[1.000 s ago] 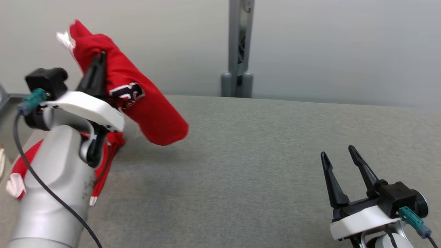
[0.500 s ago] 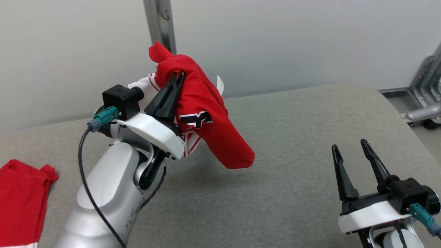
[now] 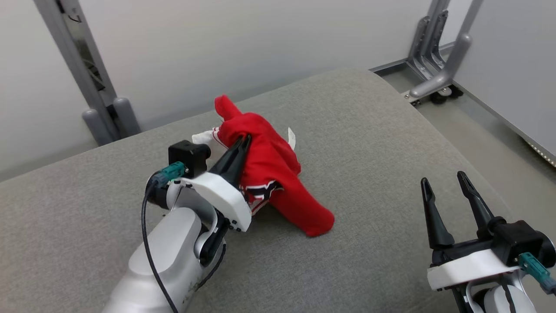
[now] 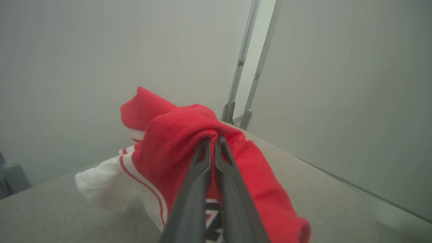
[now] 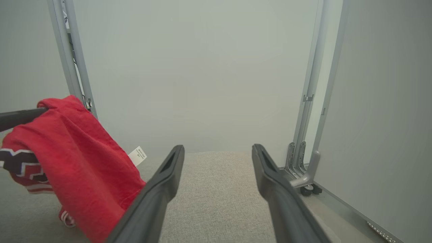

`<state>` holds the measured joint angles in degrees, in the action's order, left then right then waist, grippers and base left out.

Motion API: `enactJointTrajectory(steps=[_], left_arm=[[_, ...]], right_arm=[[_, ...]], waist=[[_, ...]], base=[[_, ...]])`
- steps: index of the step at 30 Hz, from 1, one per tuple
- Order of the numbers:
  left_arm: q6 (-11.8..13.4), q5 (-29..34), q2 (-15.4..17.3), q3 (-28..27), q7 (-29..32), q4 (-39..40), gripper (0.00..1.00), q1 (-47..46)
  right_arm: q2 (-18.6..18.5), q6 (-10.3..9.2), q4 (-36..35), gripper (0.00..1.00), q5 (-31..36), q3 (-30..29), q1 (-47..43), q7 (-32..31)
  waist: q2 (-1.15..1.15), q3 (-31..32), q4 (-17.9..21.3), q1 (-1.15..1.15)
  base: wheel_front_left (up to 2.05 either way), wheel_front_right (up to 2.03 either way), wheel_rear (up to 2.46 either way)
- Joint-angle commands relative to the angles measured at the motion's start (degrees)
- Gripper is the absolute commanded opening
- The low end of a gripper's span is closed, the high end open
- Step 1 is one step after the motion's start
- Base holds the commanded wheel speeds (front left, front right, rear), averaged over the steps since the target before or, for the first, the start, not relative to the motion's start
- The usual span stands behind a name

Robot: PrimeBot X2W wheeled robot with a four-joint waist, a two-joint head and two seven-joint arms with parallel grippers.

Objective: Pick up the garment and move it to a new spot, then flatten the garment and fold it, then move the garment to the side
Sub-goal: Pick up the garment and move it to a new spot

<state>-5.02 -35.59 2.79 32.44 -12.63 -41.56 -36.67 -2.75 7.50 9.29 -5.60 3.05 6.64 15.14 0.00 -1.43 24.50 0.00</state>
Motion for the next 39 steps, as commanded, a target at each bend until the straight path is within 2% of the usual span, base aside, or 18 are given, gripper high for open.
enactJointTrajectory(steps=[1,2,3,7,14,23,25,28,30,32,35,39], left_arm=[[0.3,-0.2,0.3,0.9,-0.3,-2.1,0.19,0.2],[0.3,-0.4,0.3,1.6,-0.5,-3.5,0.73,0.3],[0.4,-0.6,0.3,2.4,-0.6,-4.9,1.0,0.4],[1.2,-1.6,0.3,3.2,-1.5,-9.4,1.0,-0.1],[1.8,-2.0,1.8,-0.6,-2.5,-11.7,1.0,-0.9],[5.1,4.0,7.1,-12.1,-2.6,1.6,1.0,6.6],[6.3,7.6,8.0,-16.0,-2.6,7.7,1.0,11.7],[7.6,10.7,7.4,-20.3,-2.6,13.7,1.0,17.9],[7.3,12.4,6.2,-22.4,-2.6,17.1,1.0,22.0],[5.7,14.5,5.4,-23.7,-2.6,20.2,1.0,25.7],[4.1,18.6,4.7,-25.0,-2.6,22.8,1.0,30.4],[2.2,20.5,2.3,-27.8,-2.6,25.3,1.0,33.5]], right_arm=[[-0.3,-0.02,0.0,1.0,-0.4,-0.1,0.6,0.1],[-0.3,-0.02,0.0,1.0,-0.4,-0.2,0.5,0.1],[-0.3,-0.02,0.1,1.0,-0.4,-0.3,0.5,0.1],[-0.3,-0.02,0.3,1.0,-0.4,-1.0,0.2,0.1],[-0.3,-0.02,0.0,1.0,0.2,-1.8,-0.4,0.1],[-0.3,-0.02,-0.1,1.0,1.2,-3.2,-1.2,0.1],[-0.3,-0.02,0.2,1.0,1.1,-3.1,-1.4,0.1],[-0.3,-0.02,0.5,1.0,0.6,-3.6,-1.9,0.1],[-0.3,-0.02,0.8,1.0,0.3,-3.8,-2.3,0.1],[-0.3,-0.02,1.2,1.0,0.1,-4.2,-2.5,0.1],[-0.3,-0.02,1.6,1.0,0.5,-4.6,-2.4,0.1],[-0.3,-0.02,1.7,1.0,0.6,-5.1,-2.2,0.1]], waist=[[0.0,-1.4,1.7,0.0],[0.0,-1.5,1.8,0.0],[0.0,-1.6,1.7,0.0],[0.0,-1.4,-0.2,0.0],[0.0,-0.1,-5.8,0.0],[0.0,2.3,-15.3,0.0],[0.0,2.9,-17.5,0.0],[0.0,3.4,-19.5,0.0],[0.0,3.6,-20.7,0.0],[0.0,3.7,-21.7,0.0],[0.0,3.7,-22.8,0.0],[0.0,3.5,-23.8,0.0]], base=[[0.0,0.0,0.0],[0.0,0.0,0.0],[0.0,0.0,0.0],[0.0,0.0,0.0],[0.0,0.0,0.0],[0.0,0.0,0.0],[0.0,0.0,0.0],[0.0,0.0,0.0],[0.0,0.0,0.0],[0.0,0.0,0.0],[0.0,0.0,0.0],[0.0,0.0,0.0]])
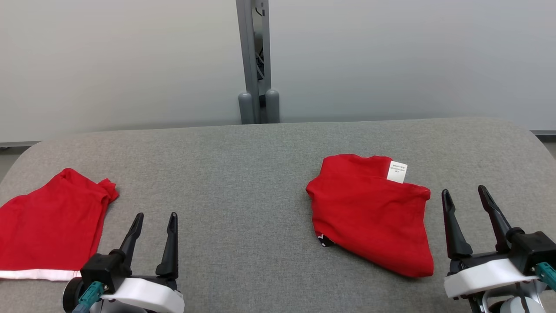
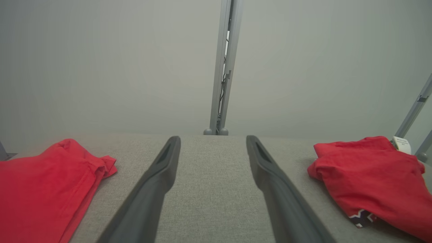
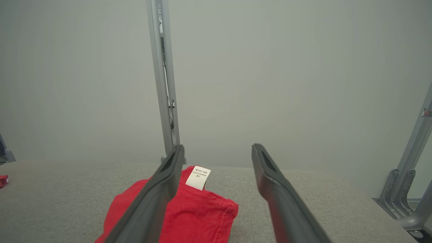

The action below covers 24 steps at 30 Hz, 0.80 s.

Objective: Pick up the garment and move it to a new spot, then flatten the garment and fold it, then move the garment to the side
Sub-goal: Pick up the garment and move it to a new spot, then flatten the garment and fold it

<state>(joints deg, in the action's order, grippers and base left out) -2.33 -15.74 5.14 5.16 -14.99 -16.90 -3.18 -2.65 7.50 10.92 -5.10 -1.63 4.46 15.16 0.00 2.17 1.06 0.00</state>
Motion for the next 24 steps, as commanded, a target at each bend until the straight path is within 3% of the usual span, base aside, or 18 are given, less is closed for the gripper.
enactJointTrajectory(steps=[1,11,24], left_arm=[[-0.9,1.2,-0.4,-0.9,-0.2,1.0,1.0,0.5],[-3.5,4.6,-2.0,-1.8,-0.2,0.4,1.0,0.1],[-4.6,6.5,-2.1,0.2,-0.2,-2.0,1.0,-2.7]], right_arm=[[-0.4,-0.02,0.1,1.0,0.2,-0.5,0.1,0.1],[-0.4,-0.02,4.7,1.0,-1.9,-2.9,3.5,0.1],[-1.0,-0.02,25.4,1.0,-12.6,-4.9,16.7,0.1]], waist=[[0.0,-0.1,-0.5,0.0],[0.0,-1.2,-1.4,0.0],[0.0,-7.0,-3.4,0.0]], base=[[0.0,0.0,0.0],[0.0,0.0,0.0],[0.0,0.0,0.0]])
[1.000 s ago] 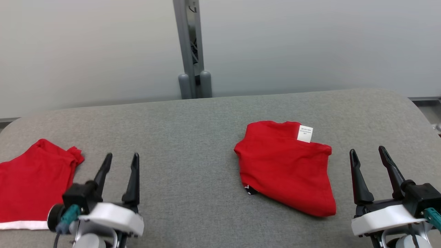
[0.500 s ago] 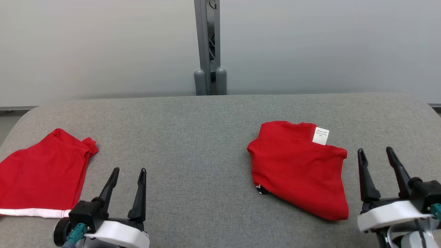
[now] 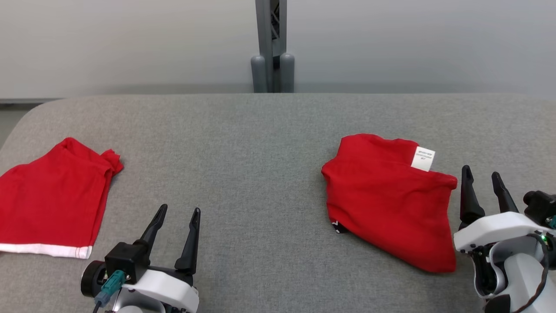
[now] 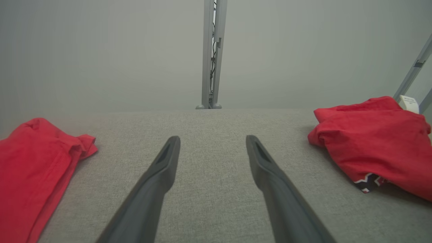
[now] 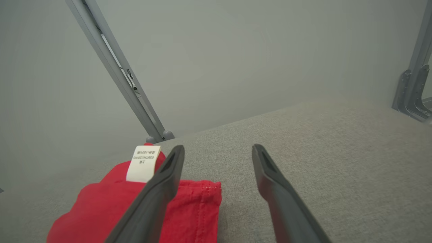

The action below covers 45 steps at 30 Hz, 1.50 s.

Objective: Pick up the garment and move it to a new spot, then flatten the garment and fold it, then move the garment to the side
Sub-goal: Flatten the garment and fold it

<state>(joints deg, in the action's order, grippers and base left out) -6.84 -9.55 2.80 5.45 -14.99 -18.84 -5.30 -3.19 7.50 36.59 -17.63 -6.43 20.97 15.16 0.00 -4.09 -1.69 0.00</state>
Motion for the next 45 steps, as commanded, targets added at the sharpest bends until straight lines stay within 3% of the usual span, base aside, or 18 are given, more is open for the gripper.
enactJointTrajectory(steps=[1,10,14,19,20,22,35,45], left_arm=[[-0.2,0.4,0.2,0.1,-0.2,-0.1,1.0,-1.0],[-0.5,1.0,0.2,0.4,-0.2,-0.4,1.0,-2.9],[-0.7,0.9,0.2,0.4,-0.2,-0.5,1.0,-3.4],[-0.7,0.5,0.2,0.7,-0.2,-0.6,1.0,-3.6],[-0.7,0.4,0.2,0.7,-0.2,-0.7,1.0,-3.6],[-0.7,0.4,0.2,0.7,-0.2,-0.7,1.0,-3.8],[-0.3,-0.9,0.2,1.3,-0.2,-1.1,1.0,-2.7],[0.6,-3.4,0.2,2.2,-0.2,-1.1,1.0,-0.6]], right_arm=[[-0.6,-0.02,1.7,1.0,-1.3,0.1,1.2,0.1],[-2.8,-0.02,13.3,1.0,-13.7,4.7,8.4,-0.6],[-3.4,-0.02,14.4,1.0,-21.9,6.6,9.4,-3.0],[-4.5,-0.02,14.5,1.0,-27.2,11.6,8.8,-4.5],[-4.8,-0.02,14.4,0.44,-28.2,12.5,8.6,-5.0],[-5.2,-0.02,13.7,0.0,-30.6,14.3,8.3,-6.0],[-9.6,-0.02,11.0,0.0,-39.3,22.1,6.7,-2.9],[-15.5,-0.02,10.4,0.0,-38.1,17.8,11.6,0.1]], waist=[[0.0,-1.2,-0.9,0.0],[0.0,-3.8,-3.0,0.0],[0.0,-4.4,-3.5,0.0],[0.0,-4.7,-3.7,0.0],[0.0,-4.7,-3.7,0.0],[0.0,-4.6,-3.6,0.0],[0.0,-1.3,-2.9,0.0],[0.0,3.7,-3.0,0.0]], base=[[0.0,0.0,0.0],[0.0,0.0,0.0],[0.0,0.0,0.0],[0.0,0.0,0.0],[0.0,0.0,0.0],[0.0,0.0,0.0],[0.0,0.0,0.0],[0.0,0.0,0.0]])
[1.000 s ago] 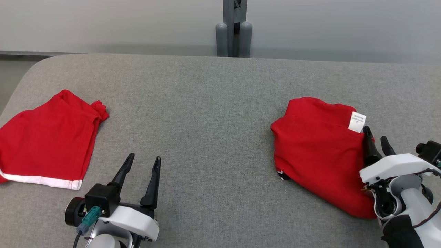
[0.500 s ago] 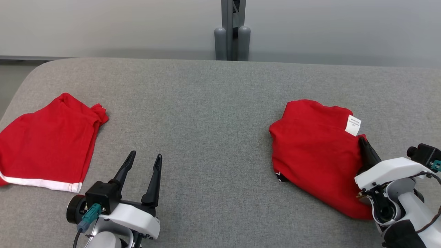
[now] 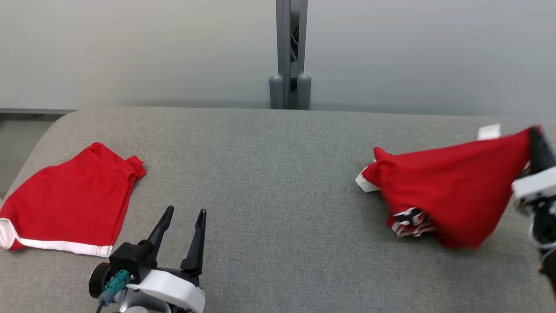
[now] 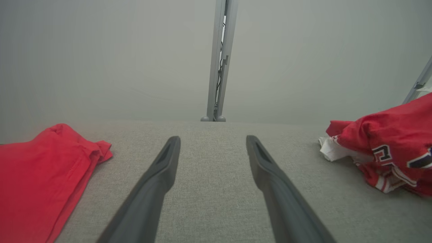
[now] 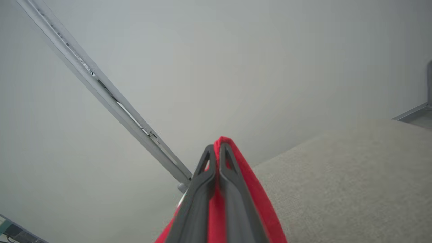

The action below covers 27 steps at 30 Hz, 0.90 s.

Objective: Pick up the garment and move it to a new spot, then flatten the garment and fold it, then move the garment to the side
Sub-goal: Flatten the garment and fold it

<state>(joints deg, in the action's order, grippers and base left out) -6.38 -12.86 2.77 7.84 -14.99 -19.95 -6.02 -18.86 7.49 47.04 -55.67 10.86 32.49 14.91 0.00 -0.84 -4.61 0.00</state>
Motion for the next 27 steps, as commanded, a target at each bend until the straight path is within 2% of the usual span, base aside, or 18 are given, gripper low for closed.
enactJointTrajectory(steps=[1,7,9,11,17,21,27], left_arm=[[0.3,-0.4,0.2,0.0,-0.2,0.2,1.0,0.2],[1.1,-2.0,0.2,0.8,-0.2,0.7,1.0,1.3],[1.3,-2.4,0.2,0.9,-0.2,0.9,1.0,1.9],[1.5,-2.8,0.2,1.0,-0.2,1.1,1.0,2.3],[1.8,-3.2,0.2,1.2,-0.2,1.3,1.0,2.8],[1.8,-3.2,0.2,1.7,-0.2,1.1,1.0,2.5],[1.6,-3.4,0.2,2.7,-0.2,0.6,1.0,1.2]], right_arm=[[-0.6,0.0,-0.6,0.0,0.8,-0.6,1.2,0.4],[-3.4,0.0,-6.7,0.0,10.8,-8.5,8.0,0.4],[-2.6,0.0,-10.0,0.0,15.0,-10.6,10.1,0.4],[0.0,0.0,-15.4,0.0,20.2,-11.8,12.1,0.4],[5.4,0.0,-20.0,0.0,25.8,-4.1,10.9,-0.7],[8.8,0.0,-18.6,0.0,24.1,2.7,8.7,-2.2],[12.9,0.0,-14.0,0.0,18.0,13.8,6.2,-3.1]], waist=[[0.0,0.9,-0.2,0.0],[0.0,2.9,-1.1,0.0],[0.0,3.4,-1.6,0.0],[0.0,4.1,-2.3,0.0],[0.0,4.4,-4.5,0.0],[0.0,3.9,-6.1,0.0],[0.0,2.8,-8.7,0.0]], base=[[0.0,0.0,0.0],[0.0,0.0,0.0],[0.0,0.0,0.0],[0.0,0.0,0.0],[0.0,0.0,0.0],[0.0,0.0,0.0],[0.0,0.0,0.0]])
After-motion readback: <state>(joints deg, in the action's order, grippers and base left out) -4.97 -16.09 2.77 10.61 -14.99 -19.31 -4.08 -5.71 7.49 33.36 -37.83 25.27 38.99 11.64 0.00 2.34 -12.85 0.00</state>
